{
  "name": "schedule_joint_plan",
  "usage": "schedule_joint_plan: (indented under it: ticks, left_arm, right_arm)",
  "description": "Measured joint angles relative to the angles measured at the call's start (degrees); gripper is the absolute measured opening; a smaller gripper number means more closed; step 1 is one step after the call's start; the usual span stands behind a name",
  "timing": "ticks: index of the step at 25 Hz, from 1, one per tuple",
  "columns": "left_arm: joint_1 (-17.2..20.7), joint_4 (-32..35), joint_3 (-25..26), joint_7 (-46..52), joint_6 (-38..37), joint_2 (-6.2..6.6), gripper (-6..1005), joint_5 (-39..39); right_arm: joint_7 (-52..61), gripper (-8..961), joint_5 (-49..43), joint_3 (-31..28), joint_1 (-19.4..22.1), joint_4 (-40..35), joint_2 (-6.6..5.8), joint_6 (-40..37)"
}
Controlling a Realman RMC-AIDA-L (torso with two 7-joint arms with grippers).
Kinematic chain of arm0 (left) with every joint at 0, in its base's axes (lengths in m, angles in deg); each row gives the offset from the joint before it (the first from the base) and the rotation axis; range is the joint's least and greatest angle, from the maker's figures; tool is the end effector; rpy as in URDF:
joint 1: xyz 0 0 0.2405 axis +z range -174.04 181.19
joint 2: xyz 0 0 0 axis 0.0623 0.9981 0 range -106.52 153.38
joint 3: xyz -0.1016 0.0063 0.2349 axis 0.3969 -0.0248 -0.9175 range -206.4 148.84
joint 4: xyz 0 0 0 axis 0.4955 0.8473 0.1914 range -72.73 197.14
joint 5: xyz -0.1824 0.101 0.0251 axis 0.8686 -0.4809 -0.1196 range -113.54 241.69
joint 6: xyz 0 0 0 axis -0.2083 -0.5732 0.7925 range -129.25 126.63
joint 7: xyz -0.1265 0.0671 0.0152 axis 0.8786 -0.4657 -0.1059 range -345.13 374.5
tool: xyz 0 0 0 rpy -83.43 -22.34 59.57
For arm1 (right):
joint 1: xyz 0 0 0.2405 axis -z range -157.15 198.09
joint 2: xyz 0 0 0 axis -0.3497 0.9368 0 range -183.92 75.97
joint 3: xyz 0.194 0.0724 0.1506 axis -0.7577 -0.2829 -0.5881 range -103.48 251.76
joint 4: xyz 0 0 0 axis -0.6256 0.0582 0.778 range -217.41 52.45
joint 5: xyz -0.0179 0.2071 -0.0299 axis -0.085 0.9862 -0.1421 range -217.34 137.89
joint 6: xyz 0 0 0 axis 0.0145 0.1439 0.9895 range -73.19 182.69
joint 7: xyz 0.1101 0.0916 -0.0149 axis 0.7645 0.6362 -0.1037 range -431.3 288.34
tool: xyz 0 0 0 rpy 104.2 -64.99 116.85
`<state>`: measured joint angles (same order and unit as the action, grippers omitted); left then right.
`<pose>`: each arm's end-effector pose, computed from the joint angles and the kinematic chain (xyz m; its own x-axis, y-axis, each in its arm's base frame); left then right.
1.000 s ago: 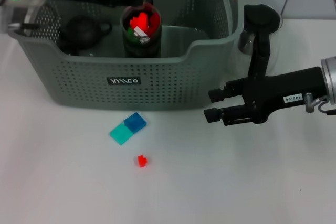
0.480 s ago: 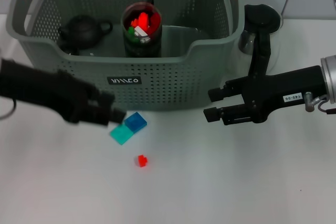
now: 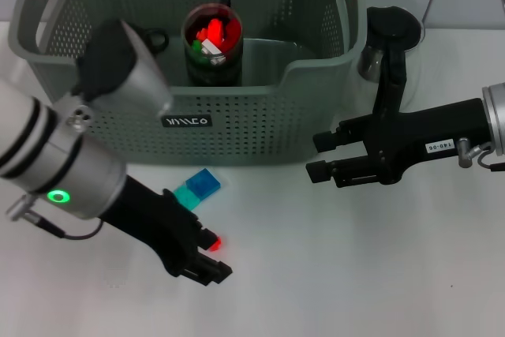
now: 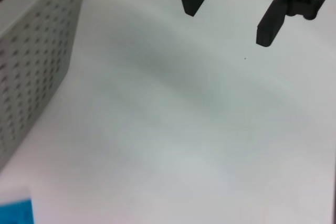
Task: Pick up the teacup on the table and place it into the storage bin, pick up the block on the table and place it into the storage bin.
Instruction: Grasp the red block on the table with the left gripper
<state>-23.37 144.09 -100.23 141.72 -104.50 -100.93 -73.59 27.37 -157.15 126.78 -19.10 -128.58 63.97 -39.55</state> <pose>-0.1804 0.2963 -0.0077 0.8538 0.4925 -0.1687 0.4879 -0.8700 -0.0706 0.1870 0.3555 -0.0037 0.8742 -0.3810 -0.3011 -0.3823 -0.9223 0.0570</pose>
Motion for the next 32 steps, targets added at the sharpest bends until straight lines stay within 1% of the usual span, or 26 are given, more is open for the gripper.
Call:
schedule_joint_plan:
  ticks: [3,6,16,22,32]
  left_arm:
    - [-0.16,-1.25,-3.26,-1.77,4.52,-0.02,520,-0.66]
    - [-0.19,-2.06,-5.29,-2.80,8.43,-0.03,521,-1.96]
    - [-0.79,-5.40,-10.06,-3.21,15.97,-0.16,521,-4.15]
    - [-1.13,-7.33,-11.82,-2.82,18.59,-0.18,520,-5.71]
    - [-1.93,-10.44,-12.52,-1.60,22.01,-0.17,520,-8.73]
  right_arm:
    - [-0.14,610,0.00,0.00,0.15,0.04,0.00,0.08]
    - [-0.20,610,0.00,0.00,0.29,0.04,0.00,0.08]
    - [-0.23,610,0.00,0.00,0.37,-0.02,0.00,0.11]
    - [-0.24,609,0.00,0.00,0.38,-0.04,0.00,0.28]
    - [-0.18,609,0.00,0.00,0.31,-0.05,0.00,0.61]
